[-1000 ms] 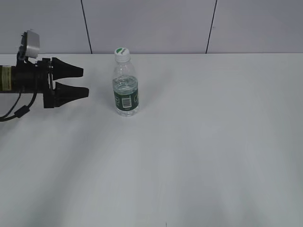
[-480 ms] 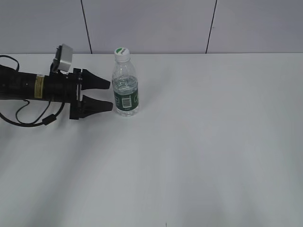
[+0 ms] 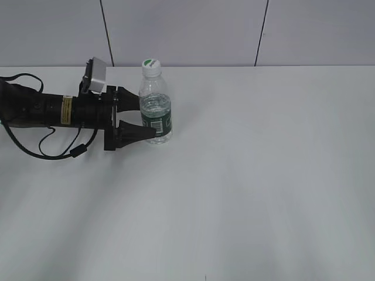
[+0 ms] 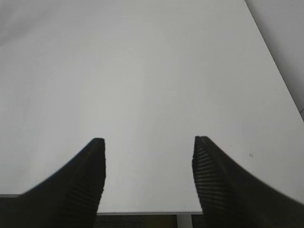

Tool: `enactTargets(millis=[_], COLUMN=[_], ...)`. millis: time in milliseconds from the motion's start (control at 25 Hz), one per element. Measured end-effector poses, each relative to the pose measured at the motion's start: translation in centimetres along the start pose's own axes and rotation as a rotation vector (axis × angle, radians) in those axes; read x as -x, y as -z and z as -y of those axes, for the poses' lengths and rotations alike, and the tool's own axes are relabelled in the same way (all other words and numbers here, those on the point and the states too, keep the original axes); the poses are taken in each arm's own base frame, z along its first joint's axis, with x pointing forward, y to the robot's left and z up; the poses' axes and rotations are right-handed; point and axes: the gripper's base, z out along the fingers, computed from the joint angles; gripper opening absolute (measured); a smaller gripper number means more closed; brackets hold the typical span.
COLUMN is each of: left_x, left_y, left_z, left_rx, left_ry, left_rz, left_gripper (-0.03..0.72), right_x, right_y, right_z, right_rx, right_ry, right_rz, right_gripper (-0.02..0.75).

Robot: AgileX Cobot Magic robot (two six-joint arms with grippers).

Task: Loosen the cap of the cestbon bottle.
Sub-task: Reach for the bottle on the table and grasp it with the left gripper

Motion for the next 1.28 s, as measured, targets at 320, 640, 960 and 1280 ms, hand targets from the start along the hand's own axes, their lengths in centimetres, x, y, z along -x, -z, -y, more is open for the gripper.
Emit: enactTargets(millis=[320,640,960,1280], left_x=[-0.7,-1.0,-0.6,-0.7], left_y=[-0.8,-2.7,-2.8,-2.9], left_z=[-0.5,-0.2,-0.6,-0.4], left_rx=[-0.008,-0.019,0.019,0.006], left_ry=[-0.014,0.001,0.029,0.042], left_rz=[0.004,0.024,0.058,0.051], left_gripper=[0.569,0.557,0.554,0.554], right_x=[0.0,0.0,0.0,0.0], right_y=[0.0,0.0,0.0,0.0], right_z=[0.0,0.0,0.0,0.0], right_rx=[0.0,0.0,0.0,0.0], right_ry=[0.0,0.0,0.0,0.0], right_rz=[0.0,0.0,0.0,0.0], right_gripper=[0.447,0.447,0.447,0.447])
